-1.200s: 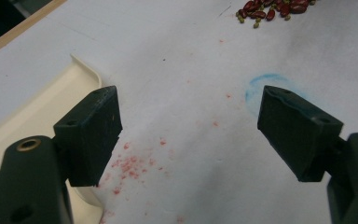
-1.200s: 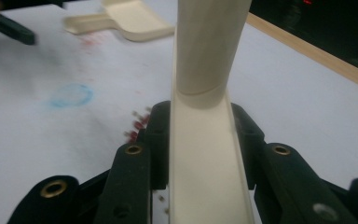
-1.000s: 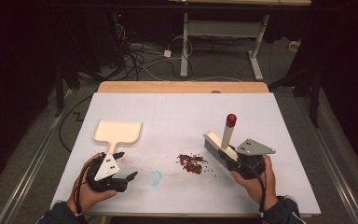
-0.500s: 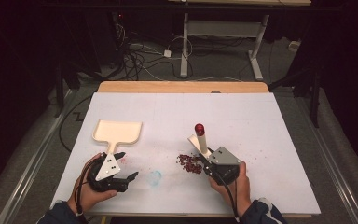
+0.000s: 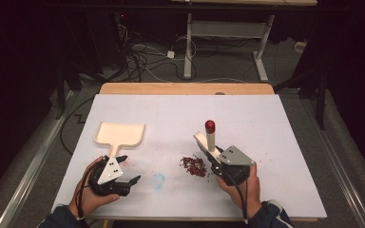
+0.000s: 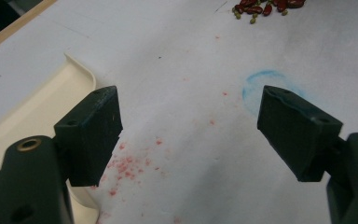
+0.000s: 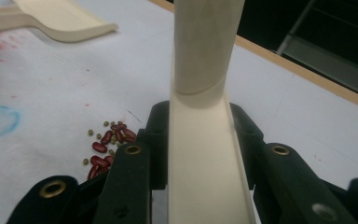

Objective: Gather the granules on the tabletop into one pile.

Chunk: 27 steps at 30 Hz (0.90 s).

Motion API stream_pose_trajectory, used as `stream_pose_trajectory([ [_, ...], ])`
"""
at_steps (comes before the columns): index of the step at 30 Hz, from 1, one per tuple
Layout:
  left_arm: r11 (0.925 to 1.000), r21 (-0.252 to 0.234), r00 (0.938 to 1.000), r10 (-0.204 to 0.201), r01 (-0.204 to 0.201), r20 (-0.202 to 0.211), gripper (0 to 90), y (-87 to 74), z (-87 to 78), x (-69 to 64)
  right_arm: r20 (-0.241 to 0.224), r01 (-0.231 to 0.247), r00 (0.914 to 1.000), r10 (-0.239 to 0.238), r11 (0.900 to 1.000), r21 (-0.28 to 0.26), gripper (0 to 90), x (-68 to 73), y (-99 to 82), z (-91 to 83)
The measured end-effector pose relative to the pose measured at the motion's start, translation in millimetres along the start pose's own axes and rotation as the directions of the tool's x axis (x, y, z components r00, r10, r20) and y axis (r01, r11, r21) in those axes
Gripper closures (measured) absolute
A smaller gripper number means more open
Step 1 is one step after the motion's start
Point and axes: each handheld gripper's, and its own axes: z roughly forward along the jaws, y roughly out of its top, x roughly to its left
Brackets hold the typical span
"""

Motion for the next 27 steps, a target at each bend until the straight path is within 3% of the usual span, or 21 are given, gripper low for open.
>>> stream_pose_trajectory([
  [3, 1.0, 0.001, 1.0, 0.001, -0.001, -0.001, 21.1, 0.1, -0.1, -0.2, -0.069, 0.009, 0.9976, -0.011, 0.9996, -0.027, 67.2, -11.8, -2.5, -13.3],
  [4, 1.0, 0.001, 1.0, 0.001, -0.001, -0.001, 21.1, 0.1, 0.0, -0.2, -0.135, 0.02, 0.9905, -0.027, 0.9983, -0.055, 67.2, -18.7, -4.5, -19.0],
  [6, 1.0, 0.003, 1.0, 0.0, 0.0, 0.0, 21.1, 0.1, 0.0, 0.0, -0.18, 0.036, 0.9825, -0.047, 0.997, -0.069, 67.1, -24.8, -6.6, -25.8],
  [9, 1.0, 0.0, 1.0, -0.003, 0.003, -0.004, 21.1, 0.1, -0.5, 0.5, -0.28, 0.048, 0.9574, -0.072, 0.9948, -0.089, 67.1, -29.8, -10.5, -34.4],
  [12, 0.9999, -0.003, 0.9999, -0.01, 0.01, -0.008, 21.1, -0.4, -1.3, 1.6, -0.397, 0.072, 0.9106, -0.113, 0.9905, -0.117, 67.1, -24.2, -14.0, -40.3],
  [15, 0.9999, -0.004, 0.9999, -0.013, 0.012, -0.01, 21.1, -0.6, -1.6, 2.0, -0.497, 0.115, 0.8511, -0.169, 0.9838, -0.138, 67.0, -13.2, -17.8, -41.1],
  [16, 0.9999, -0.003, 0.9999, -0.012, 0.012, -0.01, 21.1, -0.6, -1.5, 1.9, -0.535, 0.123, 0.8251, -0.18, 0.9822, -0.142, 67.0, -9.5, -19.6, -39.0],
  [19, 1.0, 0.0, 0.9999, -0.007, 0.007, -0.007, 21.1, -0.6, -0.9, 1.5, -0.587, 0.135, 0.7865, -0.192, 0.9808, -0.14, 67.0, -4.4, -24.9, -28.5],
  [23, 1.0, 0.005, 1.0, -0.006, 0.006, -0.005, 21.1, -0.7, -0.2, 1.4, -0.626, 0.135, 0.7583, -0.184, 0.9829, -0.125, 67.1, -3.6, -31.6, -12.0],
  [27, 0.9999, 0.011, 1.0, -0.004, 0.004, 0.0, 21.2, -0.7, 2.0, 1.5, -0.65, 0.124, 0.7371, -0.184, 0.9828, -0.137, 67.2, -9.7, -29.7, 5.3],
])
